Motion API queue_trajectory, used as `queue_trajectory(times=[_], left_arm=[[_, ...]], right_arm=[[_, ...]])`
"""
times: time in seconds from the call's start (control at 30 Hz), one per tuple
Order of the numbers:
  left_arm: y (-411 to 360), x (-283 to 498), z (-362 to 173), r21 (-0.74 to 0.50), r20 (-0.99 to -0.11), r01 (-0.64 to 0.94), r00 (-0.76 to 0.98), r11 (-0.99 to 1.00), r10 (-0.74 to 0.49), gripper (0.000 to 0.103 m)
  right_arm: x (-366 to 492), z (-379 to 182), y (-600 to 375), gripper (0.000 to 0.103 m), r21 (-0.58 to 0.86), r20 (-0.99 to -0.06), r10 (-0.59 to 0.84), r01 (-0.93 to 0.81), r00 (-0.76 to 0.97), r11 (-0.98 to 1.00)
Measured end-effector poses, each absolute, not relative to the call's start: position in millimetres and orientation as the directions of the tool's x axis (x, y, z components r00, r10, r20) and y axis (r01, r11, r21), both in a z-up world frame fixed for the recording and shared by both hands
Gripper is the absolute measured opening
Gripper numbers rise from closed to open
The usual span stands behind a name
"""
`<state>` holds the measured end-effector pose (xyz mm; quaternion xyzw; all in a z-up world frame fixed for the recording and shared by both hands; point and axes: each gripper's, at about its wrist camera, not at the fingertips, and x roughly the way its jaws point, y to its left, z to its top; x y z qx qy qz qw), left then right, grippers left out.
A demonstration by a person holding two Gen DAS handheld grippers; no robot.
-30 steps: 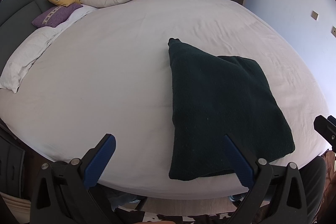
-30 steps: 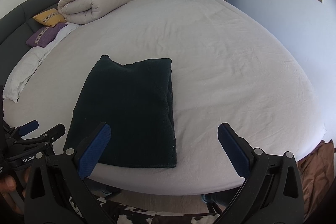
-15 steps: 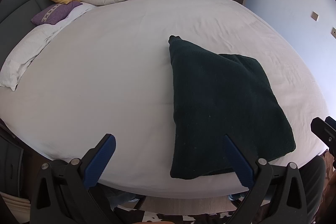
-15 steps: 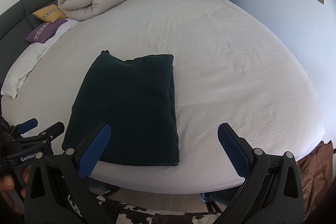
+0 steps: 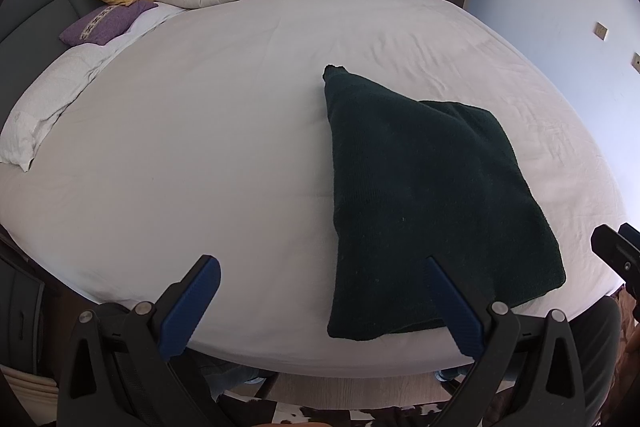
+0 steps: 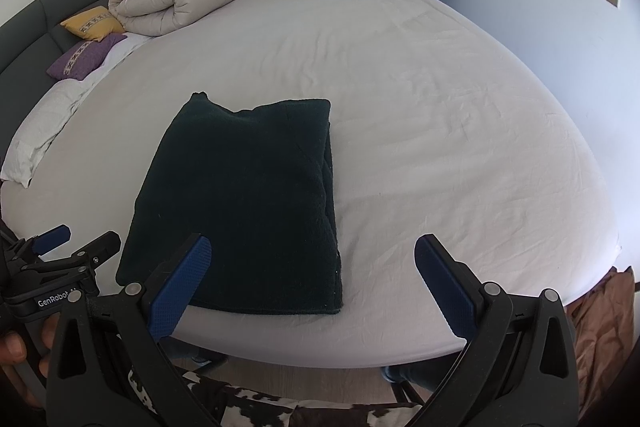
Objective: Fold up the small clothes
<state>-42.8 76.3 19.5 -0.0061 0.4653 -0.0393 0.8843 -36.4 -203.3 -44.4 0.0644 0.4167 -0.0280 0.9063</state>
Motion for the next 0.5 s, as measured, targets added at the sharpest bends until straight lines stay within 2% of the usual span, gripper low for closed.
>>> queue_trajectory(times=[0.5], left_arm=[[77.8, -43.9, 17.7, -0.049, -0.824, 0.065, 0.562, 0.997, -0.077, 0.103]], right_arm=[[-37.3, -45.8, -201.7, 0.103, 0.094, -0.76, 0.003, 0.106, 0.65, 0.99]])
